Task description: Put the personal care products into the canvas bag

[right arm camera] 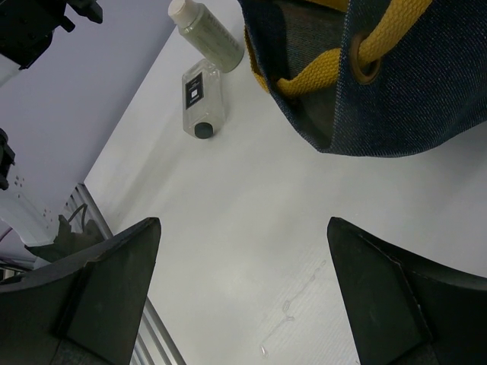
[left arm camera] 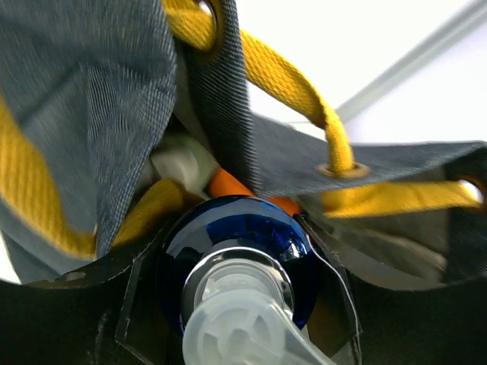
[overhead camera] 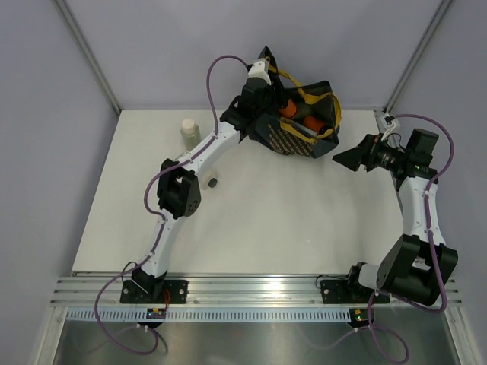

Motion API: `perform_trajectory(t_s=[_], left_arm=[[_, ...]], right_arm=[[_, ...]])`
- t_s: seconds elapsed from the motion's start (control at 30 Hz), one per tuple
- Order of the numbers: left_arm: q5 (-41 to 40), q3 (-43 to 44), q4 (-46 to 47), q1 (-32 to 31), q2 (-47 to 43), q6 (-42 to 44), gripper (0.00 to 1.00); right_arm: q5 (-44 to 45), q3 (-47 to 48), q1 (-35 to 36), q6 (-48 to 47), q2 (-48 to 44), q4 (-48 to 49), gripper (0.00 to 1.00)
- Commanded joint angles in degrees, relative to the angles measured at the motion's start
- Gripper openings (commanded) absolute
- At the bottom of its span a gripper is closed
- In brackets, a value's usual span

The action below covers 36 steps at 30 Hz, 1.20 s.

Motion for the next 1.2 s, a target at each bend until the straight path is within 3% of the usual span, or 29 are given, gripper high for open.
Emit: perform_trajectory(t_s=[0.0,0.07,0.2,0.33,0.47,0.7,0.87,1.03,1.17], left_arm=[[-11.71,6.84,7.55,-1.11,3.06,6.16,0.02],[-12.16,7.73,11.93,-1.46,4.47,4.86,0.07],[-12.69,8.26,15.28,-1.73,7.54,-2.96,0.32],[-11.99,8.08,15.9,-1.55,8.26,-6.92,0.71],[-7.79,6.86,16.42,-0.85,5.71,-7.89,0.98],[-0.31,-0.78,15.81,0.64,-4.48,-3.33,0.99],[8.13,-8.16,13.79,2.05,-16.42,3.0,0.99],[13.94,-24.32,9.32,5.12,-30.83,11.41,0.99],[8.86,-40.31,4.57,7.58,-44.96,16.18,0.99]], right_arm=[[-1.9,-0.09,-0.34,-2.44,-1.2,0.68,1.0],[-1.82,-0.26,-0.34,-2.79,-1.55,0.33,0.99],[-1.47,-0.71,-0.34,-3.15,-1.99,0.15,0.99],[-0.94,-0.62,-0.34,-4.29,-2.34,-1.34,1.0],[-0.15,-0.62,-0.34,-6.3,-3.04,-3.18,0.99],[-1.99,0.0,-0.34,-11.31,-4.01,-7.48,1.0],[-4.1,2.37,-0.34,-21.06,-4.54,-16.17,1.0],[-6.2,3.42,-0.25,-34.76,-5.16,-24.7,1.0],[-4.37,4.13,0.27,-39.18,-5.33,-28.06,1.0]])
